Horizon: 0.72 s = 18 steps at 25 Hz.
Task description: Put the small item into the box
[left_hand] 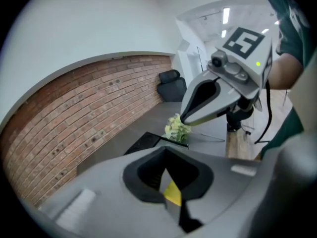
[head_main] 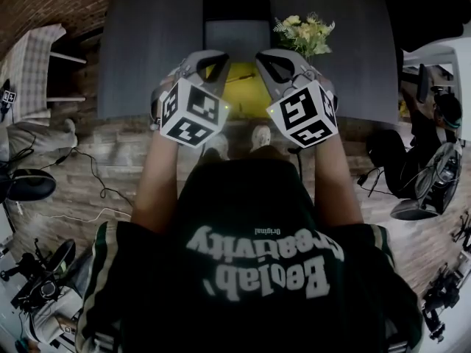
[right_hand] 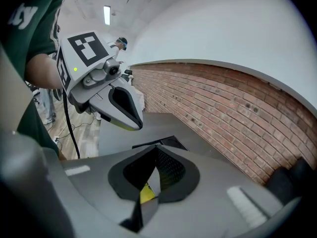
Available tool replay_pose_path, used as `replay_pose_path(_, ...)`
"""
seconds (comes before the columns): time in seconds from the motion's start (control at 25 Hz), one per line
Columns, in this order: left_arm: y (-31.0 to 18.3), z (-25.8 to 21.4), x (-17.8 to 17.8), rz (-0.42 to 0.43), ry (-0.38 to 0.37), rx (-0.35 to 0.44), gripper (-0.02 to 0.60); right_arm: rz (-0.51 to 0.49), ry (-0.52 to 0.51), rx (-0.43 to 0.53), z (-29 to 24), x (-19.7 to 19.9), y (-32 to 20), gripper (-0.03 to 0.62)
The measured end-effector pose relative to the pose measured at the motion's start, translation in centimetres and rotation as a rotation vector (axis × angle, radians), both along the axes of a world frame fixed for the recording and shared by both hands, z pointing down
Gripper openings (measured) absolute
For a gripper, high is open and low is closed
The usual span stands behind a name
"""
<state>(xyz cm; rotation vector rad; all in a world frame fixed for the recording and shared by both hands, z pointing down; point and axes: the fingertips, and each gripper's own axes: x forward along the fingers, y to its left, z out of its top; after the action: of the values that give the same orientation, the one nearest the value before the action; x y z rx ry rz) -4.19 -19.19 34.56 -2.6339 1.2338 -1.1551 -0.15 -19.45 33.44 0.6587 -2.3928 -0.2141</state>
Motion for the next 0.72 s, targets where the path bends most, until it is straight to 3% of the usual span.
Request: replay_pose_path(0.72,0.3,-7.0,-1.1,-0.05,0.103,0.199,0.003,-0.023,-0.056,0.062,-4.2,-0.7,0.5,0.006)
